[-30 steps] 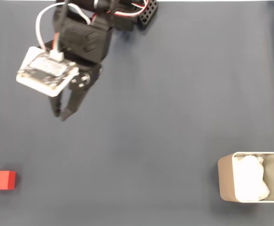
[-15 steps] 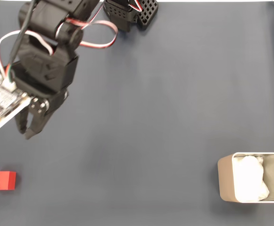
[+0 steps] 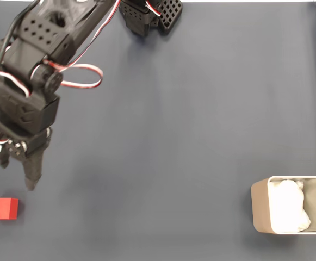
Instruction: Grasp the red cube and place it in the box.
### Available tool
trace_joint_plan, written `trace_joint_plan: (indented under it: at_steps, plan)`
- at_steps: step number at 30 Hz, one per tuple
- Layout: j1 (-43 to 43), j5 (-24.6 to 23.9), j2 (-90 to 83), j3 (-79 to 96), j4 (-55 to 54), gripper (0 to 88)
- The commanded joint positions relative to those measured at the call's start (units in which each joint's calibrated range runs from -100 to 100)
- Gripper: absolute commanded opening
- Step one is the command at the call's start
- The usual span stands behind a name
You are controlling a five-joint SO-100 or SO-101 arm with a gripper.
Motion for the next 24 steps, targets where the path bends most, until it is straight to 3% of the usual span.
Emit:
trace_joint_plan:
  at_steps: [1,24]
  plan:
    - [1.2,0.7,2.2,-7.4,0.2,26.8]
    - [3.6,2.5,26.1,-35.7,-0.8,39.9]
